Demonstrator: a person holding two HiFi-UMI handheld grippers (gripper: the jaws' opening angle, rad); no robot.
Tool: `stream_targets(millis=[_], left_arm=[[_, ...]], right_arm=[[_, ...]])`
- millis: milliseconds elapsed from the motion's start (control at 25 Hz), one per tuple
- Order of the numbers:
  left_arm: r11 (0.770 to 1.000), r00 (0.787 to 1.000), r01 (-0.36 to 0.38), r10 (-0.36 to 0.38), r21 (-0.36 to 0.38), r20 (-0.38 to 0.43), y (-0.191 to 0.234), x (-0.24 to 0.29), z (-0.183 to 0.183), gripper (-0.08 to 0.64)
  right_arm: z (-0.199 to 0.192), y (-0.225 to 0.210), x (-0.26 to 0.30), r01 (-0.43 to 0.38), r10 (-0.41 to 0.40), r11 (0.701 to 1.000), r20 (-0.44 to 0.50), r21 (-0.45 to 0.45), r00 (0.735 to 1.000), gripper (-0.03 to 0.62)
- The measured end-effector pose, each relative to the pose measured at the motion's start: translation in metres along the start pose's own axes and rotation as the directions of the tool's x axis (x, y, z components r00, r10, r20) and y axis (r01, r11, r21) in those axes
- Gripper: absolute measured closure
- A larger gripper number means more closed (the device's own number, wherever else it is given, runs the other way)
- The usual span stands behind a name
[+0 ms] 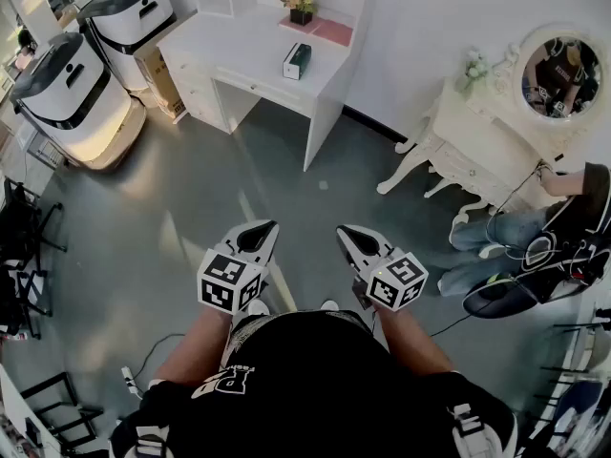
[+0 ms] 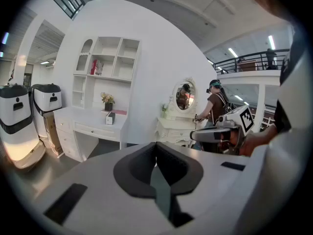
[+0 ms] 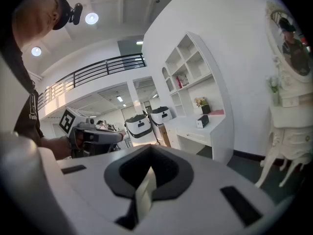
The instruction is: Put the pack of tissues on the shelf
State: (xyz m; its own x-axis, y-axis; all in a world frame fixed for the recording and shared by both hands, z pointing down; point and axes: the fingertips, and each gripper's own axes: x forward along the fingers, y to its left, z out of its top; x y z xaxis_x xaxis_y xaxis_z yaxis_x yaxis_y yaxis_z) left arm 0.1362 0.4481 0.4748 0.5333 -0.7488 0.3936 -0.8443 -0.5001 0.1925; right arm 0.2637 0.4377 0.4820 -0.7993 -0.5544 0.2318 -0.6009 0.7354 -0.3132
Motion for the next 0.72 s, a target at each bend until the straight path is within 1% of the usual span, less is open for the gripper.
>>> stream_targets(millis=[480,600,720], left_arm=[[1.0,1.0,-0.003,0.003,0.001,0.008,0.009,-0.001,0.004,0.546],[1.0,1.0,0.0,0.0,0.0,0.013,0.01,0.0,0.005,0.546],[1.0,1.0,0.004,-0.004,-0.003,0.015,0.013,-0.002,0.006,0.546]], right_arm=[[-0.001,0.001,0.01,-0.006,0.006,1.0,-0.015,-0.005,1.0,0.586],[0.002,-0.001,0.01,0.005,-0.005,1.0,0.006,0.004,1.0,0.586],[0.006,-0.001,0.012,0.039,-0.039,0.999,0.025,-0.004,0.999,0.583]])
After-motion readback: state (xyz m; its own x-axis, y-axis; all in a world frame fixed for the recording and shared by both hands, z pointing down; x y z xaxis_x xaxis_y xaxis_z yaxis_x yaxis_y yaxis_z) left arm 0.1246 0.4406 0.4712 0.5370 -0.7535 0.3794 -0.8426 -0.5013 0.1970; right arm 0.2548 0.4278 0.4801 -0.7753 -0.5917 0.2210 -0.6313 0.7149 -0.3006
